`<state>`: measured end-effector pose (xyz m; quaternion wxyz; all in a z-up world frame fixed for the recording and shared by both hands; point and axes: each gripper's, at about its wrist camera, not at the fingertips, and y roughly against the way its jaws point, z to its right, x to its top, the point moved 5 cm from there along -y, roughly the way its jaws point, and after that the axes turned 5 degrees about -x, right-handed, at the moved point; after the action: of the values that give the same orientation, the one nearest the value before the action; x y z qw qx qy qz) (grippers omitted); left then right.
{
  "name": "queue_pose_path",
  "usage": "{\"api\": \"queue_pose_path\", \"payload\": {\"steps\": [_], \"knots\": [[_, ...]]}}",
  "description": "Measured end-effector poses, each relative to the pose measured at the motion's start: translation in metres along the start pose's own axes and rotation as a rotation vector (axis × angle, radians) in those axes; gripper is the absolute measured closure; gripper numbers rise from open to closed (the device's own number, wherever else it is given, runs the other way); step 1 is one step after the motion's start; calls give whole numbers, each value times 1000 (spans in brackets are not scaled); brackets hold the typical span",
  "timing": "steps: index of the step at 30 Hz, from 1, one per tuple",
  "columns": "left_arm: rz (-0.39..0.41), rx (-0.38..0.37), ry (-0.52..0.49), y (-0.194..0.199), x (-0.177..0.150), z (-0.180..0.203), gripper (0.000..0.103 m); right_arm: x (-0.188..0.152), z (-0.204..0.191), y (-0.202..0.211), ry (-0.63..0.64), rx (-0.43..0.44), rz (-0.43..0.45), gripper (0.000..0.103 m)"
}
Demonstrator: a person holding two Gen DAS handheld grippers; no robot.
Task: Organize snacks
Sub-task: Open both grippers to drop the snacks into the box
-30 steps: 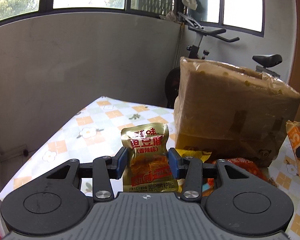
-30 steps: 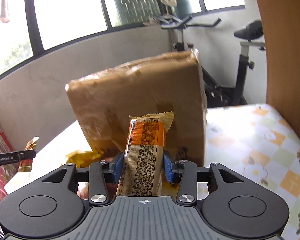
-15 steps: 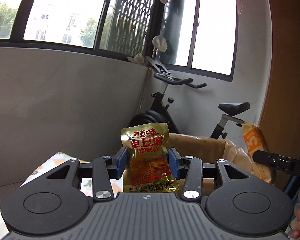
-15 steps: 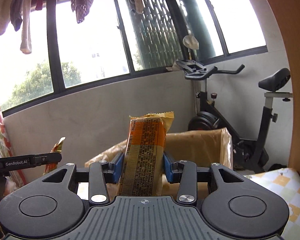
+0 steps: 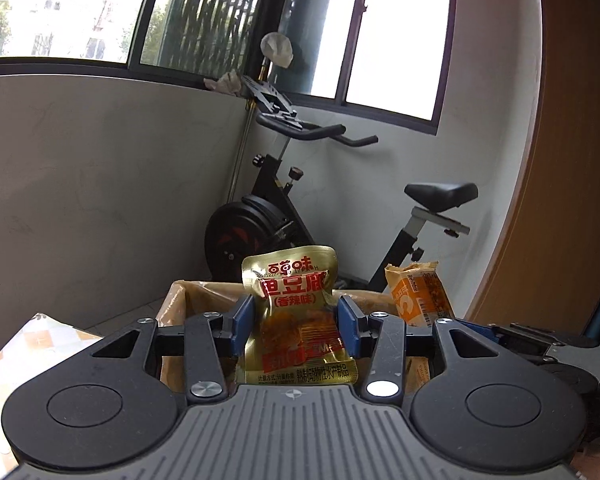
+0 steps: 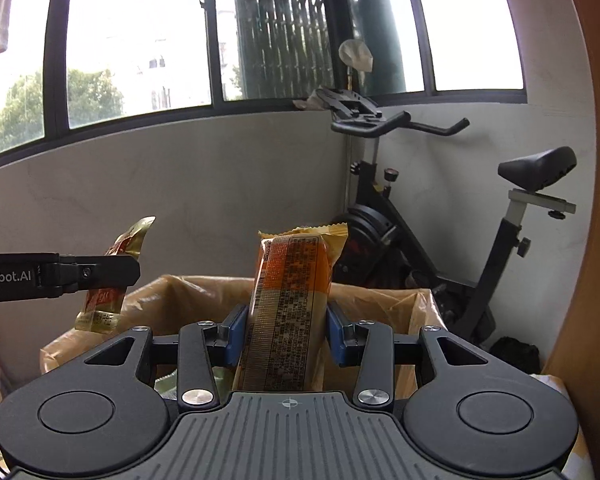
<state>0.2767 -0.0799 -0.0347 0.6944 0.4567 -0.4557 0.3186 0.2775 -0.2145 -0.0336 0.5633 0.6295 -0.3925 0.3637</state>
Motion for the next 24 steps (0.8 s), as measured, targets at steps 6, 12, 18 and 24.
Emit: {"api": "queue_pose_path", "payload": {"steps": [6,12,18,24], "knots": [[-52,10,-18,0,-14,-14,48,-20,5,-9,8,-34,-65,63],[-58,15,4,14,-15,-28,43,-22,7,7,26,-30,-51,56],[-43,11,4,37,-11,-35,41,-24,8,30,19,-6,-28,56],[-37,15,-8,73,-9,-43,40,-22,11,58,-17,29,-6,56]]}}
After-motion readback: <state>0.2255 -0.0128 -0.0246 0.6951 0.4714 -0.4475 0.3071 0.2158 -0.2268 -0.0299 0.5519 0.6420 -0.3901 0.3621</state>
